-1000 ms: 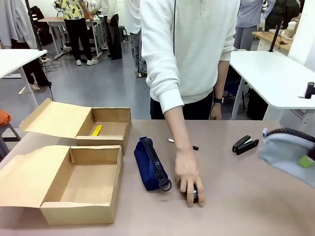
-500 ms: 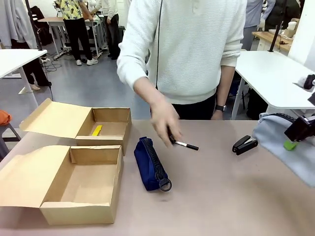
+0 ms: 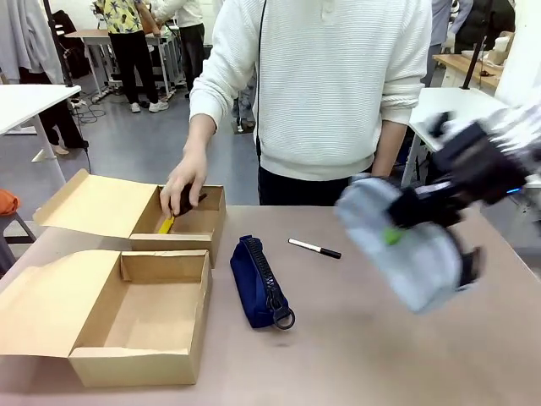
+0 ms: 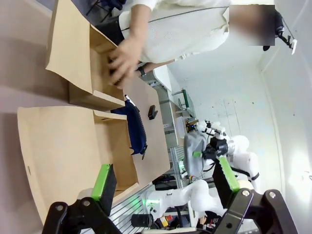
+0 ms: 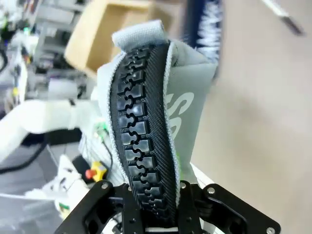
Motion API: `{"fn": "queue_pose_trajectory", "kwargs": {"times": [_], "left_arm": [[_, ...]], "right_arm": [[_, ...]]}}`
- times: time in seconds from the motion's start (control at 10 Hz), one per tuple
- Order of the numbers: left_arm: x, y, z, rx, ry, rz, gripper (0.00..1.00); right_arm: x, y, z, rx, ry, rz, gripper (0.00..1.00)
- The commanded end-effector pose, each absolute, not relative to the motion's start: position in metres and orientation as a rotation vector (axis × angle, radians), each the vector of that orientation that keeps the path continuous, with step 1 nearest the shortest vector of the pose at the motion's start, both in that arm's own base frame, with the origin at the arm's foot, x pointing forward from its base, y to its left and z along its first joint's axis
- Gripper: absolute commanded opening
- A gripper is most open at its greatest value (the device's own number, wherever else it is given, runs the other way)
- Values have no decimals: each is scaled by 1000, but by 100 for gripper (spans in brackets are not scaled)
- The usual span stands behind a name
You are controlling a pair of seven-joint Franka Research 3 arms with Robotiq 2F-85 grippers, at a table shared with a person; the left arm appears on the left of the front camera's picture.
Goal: Place items inside the box.
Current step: Pick up a Pencil pouch or Stapler and place it inside the Mailer Box closest to the robot.
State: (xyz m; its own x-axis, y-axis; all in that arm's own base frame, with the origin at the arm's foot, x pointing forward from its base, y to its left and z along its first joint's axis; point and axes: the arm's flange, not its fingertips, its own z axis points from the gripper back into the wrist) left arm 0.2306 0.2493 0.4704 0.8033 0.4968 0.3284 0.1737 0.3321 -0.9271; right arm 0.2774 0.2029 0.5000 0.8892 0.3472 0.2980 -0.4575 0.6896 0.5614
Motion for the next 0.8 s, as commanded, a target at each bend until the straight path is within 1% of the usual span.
{"fn": "queue_pose_trajectory", "kwargs": {"times": [0.0, 0.1, 0.2, 0.4, 0.5, 0.6, 0.7], "left_arm": [[231, 249, 472, -1246, -662, 215, 100], [231, 249, 472, -1246, -662, 215, 100], [231, 249, 472, -1246, -662, 215, 100], [231, 249, 472, -1246, -662, 215, 100], [231, 249, 472, -1246, -662, 215, 100], [231, 249, 472, -1246, -662, 215, 100], [231, 249, 472, -1246, -662, 215, 100]], "right_arm": [[258, 265, 460, 714, -181, 668, 7], [240, 269, 458, 812, 23, 907, 7], [254, 254, 484, 682, -151, 563, 7], [254, 254, 484, 682, -151, 563, 7], [238, 276, 470, 713, -105, 677, 7], [235, 307, 474, 670, -126, 677, 7], [242, 350, 484, 633, -146, 570, 7]]}}
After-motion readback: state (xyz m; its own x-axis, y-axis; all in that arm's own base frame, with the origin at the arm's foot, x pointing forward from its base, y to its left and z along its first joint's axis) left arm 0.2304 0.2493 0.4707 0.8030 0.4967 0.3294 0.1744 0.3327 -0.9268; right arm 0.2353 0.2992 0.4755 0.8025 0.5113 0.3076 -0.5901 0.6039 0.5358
